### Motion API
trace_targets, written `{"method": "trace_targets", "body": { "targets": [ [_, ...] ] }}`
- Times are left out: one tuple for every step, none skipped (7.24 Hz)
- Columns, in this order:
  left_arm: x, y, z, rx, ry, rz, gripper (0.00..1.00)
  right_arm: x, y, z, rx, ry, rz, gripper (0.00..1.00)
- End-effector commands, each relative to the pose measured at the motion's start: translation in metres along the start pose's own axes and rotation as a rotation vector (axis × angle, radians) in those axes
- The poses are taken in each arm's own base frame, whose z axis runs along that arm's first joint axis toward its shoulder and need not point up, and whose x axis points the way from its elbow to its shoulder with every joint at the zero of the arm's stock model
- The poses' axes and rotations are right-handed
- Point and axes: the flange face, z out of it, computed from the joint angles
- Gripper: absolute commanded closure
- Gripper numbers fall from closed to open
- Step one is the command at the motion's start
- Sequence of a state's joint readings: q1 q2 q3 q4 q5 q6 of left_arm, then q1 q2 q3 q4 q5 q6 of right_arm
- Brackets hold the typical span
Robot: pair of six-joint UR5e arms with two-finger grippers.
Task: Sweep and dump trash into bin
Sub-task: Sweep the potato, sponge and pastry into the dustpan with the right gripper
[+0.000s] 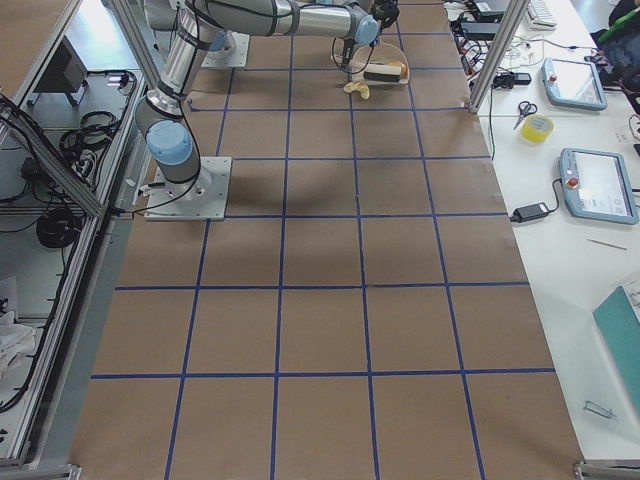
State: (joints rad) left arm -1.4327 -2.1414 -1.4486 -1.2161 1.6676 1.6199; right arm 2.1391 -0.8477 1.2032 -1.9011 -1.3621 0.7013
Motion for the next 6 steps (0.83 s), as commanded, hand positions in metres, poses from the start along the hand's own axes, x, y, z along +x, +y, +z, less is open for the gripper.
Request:
{"method": "trace_targets", "body": {
  "targets": [
    [0.0,0.0,0.002,0.0,0.003,0.0,1.0,-0.022,0.014,-0.005,0.002,-0.021,-0.011,1.0],
    [0.0,0.0,0.0,0.0,-0.002,0.0,1.0,-0.021,0.018,-0.017,0.006,-0.021,-0.01,1.0],
    [-0.001,0.0,0.002,0.0,0.0,0.0,1.0,-0.013,0.019,-0.037,0.001,-0.013,0.0,1.0],
    [0.0,0.0,0.0,0.0,-0.003,0.0,1.0,-0.003,0.023,-0.061,-0.002,0.002,0.016,1.0],
    [0.0,0.0,0.0,0.0,-0.003,0.0,1.0,0.009,0.028,-0.083,-0.018,0.009,0.038,1.0],
    [-0.001,0.0,0.002,0.0,-0.002,0.0,1.0,0.016,0.033,-0.1,-0.023,0.009,0.049,1.0]
  ]
}}
